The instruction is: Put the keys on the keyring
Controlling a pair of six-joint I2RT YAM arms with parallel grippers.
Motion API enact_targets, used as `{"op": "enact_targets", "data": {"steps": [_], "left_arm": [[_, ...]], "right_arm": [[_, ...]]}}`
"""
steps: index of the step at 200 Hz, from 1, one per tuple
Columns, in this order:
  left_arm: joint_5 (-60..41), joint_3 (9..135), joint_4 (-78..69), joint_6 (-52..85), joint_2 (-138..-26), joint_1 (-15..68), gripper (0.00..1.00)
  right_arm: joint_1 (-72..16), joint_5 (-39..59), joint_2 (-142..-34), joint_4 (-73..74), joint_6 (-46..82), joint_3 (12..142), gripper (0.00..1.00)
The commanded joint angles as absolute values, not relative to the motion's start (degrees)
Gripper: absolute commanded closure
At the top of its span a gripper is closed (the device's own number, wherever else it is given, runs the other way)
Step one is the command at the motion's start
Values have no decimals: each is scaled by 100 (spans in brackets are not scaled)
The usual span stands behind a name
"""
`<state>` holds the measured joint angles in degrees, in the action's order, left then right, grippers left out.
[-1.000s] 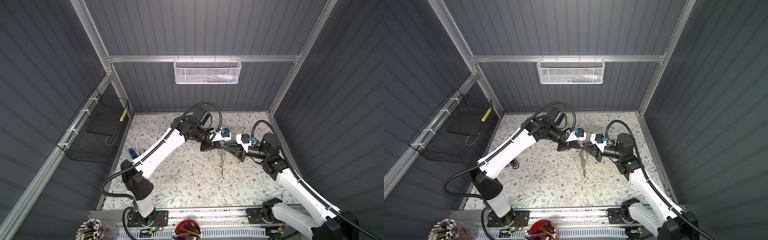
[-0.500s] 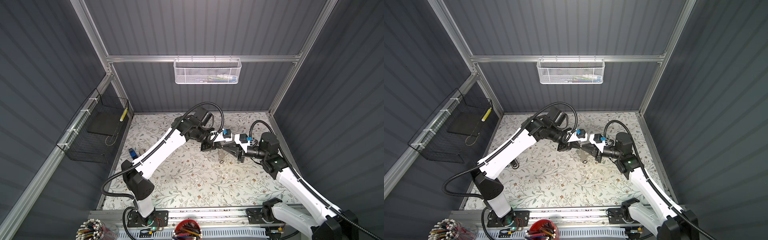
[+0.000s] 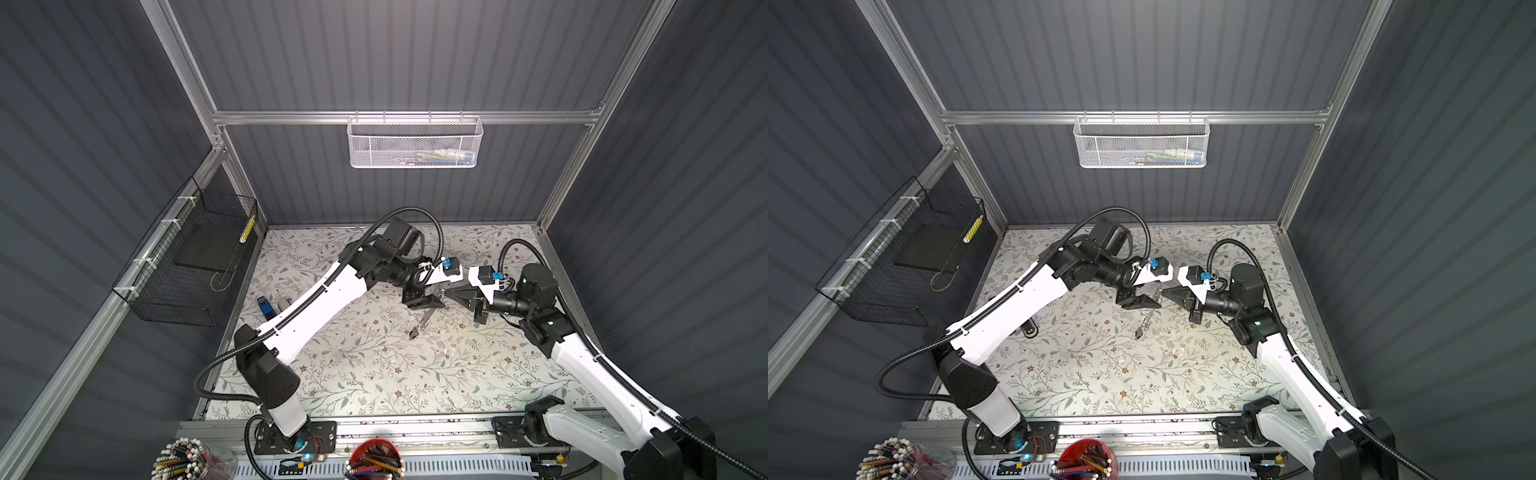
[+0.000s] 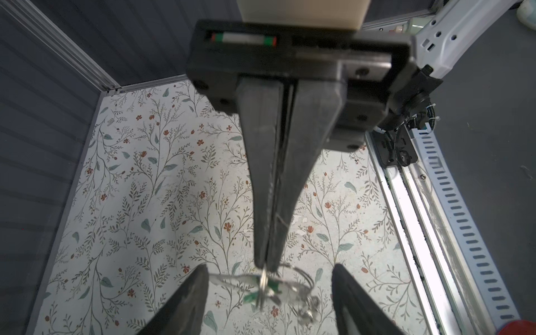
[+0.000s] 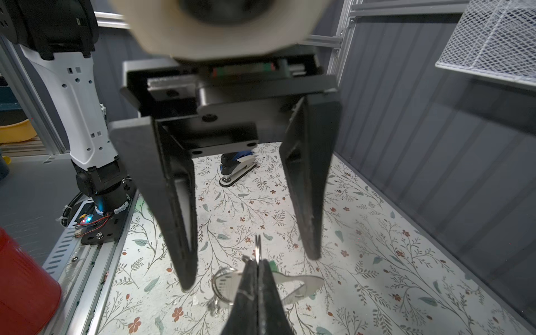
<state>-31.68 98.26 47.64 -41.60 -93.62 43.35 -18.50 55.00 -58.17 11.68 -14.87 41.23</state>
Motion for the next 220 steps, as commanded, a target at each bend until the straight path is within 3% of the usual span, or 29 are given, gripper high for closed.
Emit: {"op": "enact_targets", "data": {"steps": [1,36,130,170,206,220], "left_arm": [[-3751,9084,3504,-3360,-8709,3695,37],[-4341,8743,3326,-3235,-8727,3651,63],[-5211,7739,1949,-2432,-8780,3702,49],[-5337,7706,1615,-2304,-8973,3793,53],[-5346,7735,1357,-2249,-9096,3885,49],[-5387,7748,1257,-2238,-9122,3910,58]], "right_arm": [[-1858,5698,-5731,1952,-1111,3948,100],[-1850,5832,-5786,2696,-704,3796,100],[-1854,6014,-5865,3549,-257,3672,100],[-1854,6038,-5966,3987,32,3628,100],[-1852,6108,-6042,4327,264,3569,100],[-1854,6130,-6058,4383,311,3560,100]]}}
